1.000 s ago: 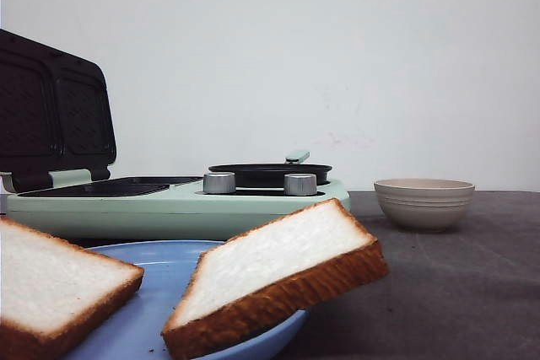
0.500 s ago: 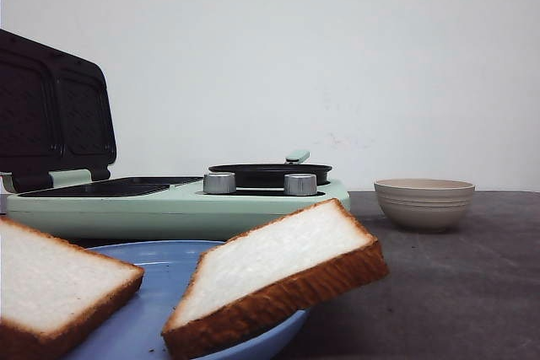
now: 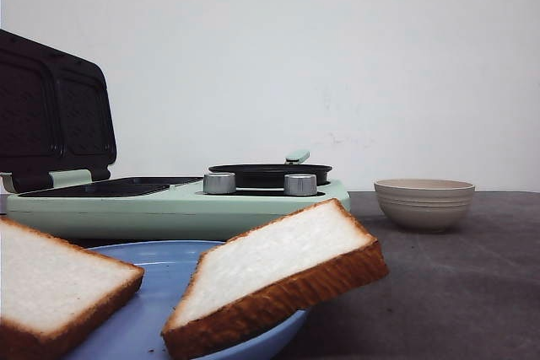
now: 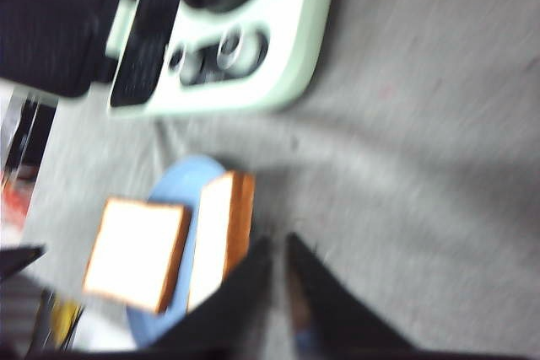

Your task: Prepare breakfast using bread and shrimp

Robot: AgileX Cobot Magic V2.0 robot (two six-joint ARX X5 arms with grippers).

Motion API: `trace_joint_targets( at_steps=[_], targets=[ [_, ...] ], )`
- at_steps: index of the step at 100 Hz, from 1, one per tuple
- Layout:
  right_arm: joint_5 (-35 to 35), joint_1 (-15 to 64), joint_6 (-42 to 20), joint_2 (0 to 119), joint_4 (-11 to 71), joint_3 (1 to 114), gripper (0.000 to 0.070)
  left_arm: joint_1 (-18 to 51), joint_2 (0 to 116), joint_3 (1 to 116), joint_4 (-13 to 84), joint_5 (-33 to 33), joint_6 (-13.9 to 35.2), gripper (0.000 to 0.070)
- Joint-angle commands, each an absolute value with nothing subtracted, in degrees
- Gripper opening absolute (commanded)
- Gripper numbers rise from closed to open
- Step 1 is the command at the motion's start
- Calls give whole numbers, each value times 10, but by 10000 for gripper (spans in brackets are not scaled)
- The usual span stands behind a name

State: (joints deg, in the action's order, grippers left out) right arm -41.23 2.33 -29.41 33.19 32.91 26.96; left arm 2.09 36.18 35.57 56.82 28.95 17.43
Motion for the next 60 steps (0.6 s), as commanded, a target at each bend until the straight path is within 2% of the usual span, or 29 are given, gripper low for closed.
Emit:
trace_joint_targets(
  at_steps=[1,8,60],
  targets=[
    [-421,30,-279,341,328,276,229,27,383,362,563,295,163,360],
    [-425,37,-279,346,329,276,273,36,407,362,567,297,164,359],
    [-425,48,-278,347,326,276,273,117,549,362,560,295,164,360]
  ],
)
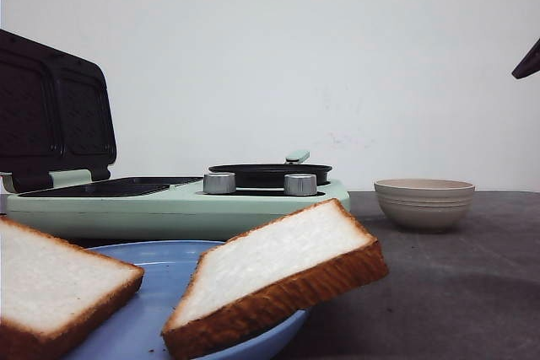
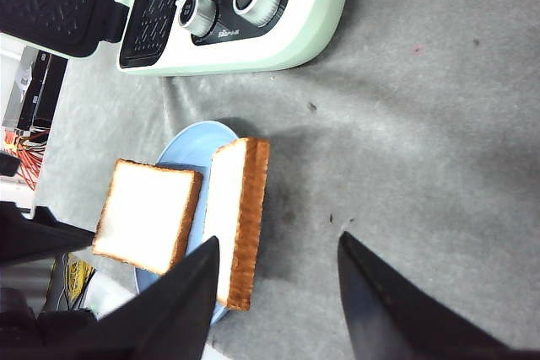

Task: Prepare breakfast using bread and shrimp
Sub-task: 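Grasp the bread slice nearest the left gripper by its crust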

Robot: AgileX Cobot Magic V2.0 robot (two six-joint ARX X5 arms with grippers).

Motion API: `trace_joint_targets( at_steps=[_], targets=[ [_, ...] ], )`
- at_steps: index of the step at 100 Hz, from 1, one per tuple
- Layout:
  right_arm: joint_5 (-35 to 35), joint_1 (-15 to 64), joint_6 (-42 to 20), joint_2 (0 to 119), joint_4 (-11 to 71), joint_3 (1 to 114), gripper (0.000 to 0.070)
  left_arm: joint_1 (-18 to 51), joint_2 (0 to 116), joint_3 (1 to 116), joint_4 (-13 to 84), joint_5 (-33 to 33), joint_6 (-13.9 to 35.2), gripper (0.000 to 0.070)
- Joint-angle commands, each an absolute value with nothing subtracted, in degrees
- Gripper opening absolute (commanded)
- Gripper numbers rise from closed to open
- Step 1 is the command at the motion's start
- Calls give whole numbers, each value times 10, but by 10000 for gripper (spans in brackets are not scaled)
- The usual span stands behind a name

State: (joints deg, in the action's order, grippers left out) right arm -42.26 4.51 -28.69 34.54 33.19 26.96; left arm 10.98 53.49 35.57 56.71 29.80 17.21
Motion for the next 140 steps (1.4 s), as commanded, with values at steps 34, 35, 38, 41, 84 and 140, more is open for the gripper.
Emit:
trace_joint_targets(
  at_steps=[34,35,38,41,84,140],
  targets=[
    [-425,48,-274,347,326,276,273,165,612,362,522,296,165,360],
    [-425,48,-274,347,326,276,273,166,613,362,522,296,165,360],
    [-425,48,-274,347,326,276,273,170,619,362,519,296,166,360],
    [-425,48,-274,347,326,276,273,173,623,362,516,296,166,359],
    [-427,48,-274,347,327,276,273,193,644,362,492,296,175,213],
    [-427,48,-274,347,327,276,273,193,627,363,473,267,177,3]
  ],
)
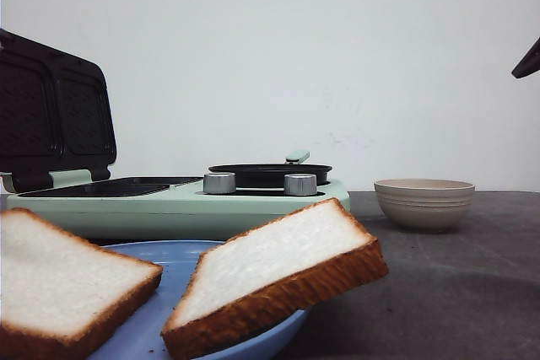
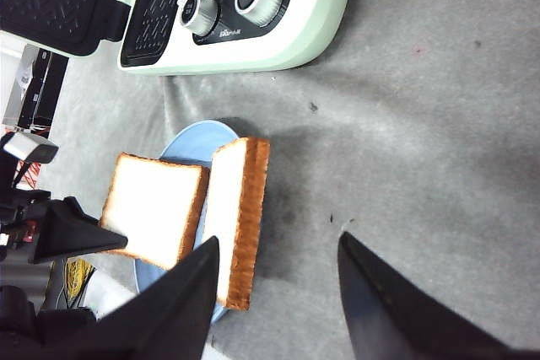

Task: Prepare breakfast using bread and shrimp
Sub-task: 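Grasp the bread slice nearest the left gripper by its crust, then lift the bread slice with the left gripper over the sandwich press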

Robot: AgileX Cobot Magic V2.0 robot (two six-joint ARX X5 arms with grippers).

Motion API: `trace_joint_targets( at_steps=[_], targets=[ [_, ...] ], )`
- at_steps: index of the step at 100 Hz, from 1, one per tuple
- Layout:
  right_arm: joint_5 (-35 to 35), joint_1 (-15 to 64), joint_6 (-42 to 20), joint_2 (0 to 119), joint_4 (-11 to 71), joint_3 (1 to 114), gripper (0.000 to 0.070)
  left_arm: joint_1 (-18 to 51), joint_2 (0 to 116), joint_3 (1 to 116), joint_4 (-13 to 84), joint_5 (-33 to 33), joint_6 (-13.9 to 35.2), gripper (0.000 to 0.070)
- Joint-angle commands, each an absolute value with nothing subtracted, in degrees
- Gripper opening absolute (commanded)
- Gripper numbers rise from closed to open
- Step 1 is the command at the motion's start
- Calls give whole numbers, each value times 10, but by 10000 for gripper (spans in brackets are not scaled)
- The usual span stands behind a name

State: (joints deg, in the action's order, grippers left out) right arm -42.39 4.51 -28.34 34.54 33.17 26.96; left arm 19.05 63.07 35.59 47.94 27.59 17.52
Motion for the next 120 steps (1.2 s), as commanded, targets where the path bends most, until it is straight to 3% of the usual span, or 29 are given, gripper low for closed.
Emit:
trace_joint_targets(
  at_steps=[1,64,120],
  targets=[
    [-427,48,-274,347,327,276,273,193,624,363,471,267,177,4],
    [-426,48,-265,347,327,276,273,193,467,363,330,173,199,3],
    [-426,48,-248,347,339,276,273,193,464,363,128,88,106,4]
  ],
)
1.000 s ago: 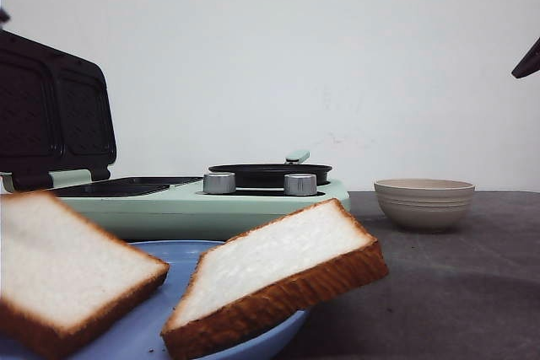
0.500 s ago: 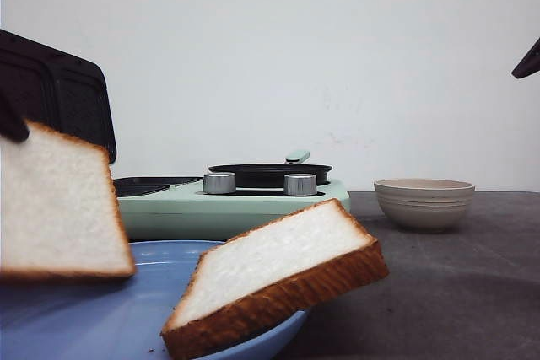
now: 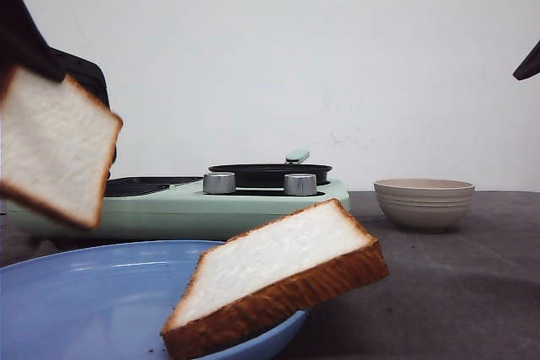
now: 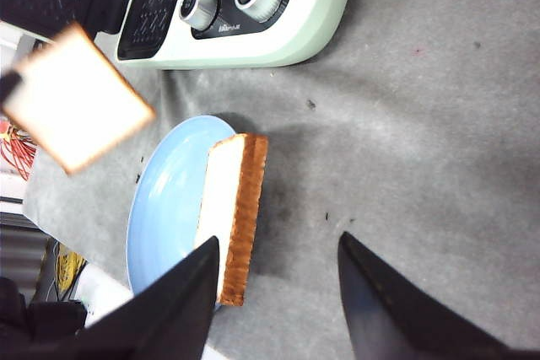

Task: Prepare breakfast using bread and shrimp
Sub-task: 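Lift the bread slice with the left gripper over the sandwich press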

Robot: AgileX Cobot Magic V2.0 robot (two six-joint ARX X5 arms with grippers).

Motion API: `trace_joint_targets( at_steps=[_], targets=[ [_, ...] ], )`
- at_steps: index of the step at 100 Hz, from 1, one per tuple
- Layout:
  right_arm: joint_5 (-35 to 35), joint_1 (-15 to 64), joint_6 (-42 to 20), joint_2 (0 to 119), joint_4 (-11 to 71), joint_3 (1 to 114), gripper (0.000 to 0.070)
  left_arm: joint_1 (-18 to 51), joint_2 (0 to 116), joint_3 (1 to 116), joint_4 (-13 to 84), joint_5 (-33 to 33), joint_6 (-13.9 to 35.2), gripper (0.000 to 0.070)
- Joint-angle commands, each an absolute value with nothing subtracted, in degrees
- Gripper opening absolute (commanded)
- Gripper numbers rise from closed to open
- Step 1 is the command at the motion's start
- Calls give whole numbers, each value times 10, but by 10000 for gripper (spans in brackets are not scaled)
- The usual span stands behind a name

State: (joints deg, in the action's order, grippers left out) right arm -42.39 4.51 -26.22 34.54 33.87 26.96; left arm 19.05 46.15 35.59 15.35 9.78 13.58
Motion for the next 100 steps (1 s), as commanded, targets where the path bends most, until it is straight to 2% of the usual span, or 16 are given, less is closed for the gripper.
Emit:
trace_joint_targets(
  at_steps=[1,19,36,75,100],
  targets=[
    [-426,48,-248,347,340,276,273,193,464,363,123,87,104,4],
    [-424,48,-235,347,350,276,273,190,477,368,58,55,64,4],
    [-421,48,-229,347,358,276,273,187,527,405,30,31,-2,3],
    [-420,48,-218,347,363,276,273,163,732,587,24,10,-168,3],
    [-420,48,-216,347,363,276,273,150,862,696,14,1,-228,3]
  ],
)
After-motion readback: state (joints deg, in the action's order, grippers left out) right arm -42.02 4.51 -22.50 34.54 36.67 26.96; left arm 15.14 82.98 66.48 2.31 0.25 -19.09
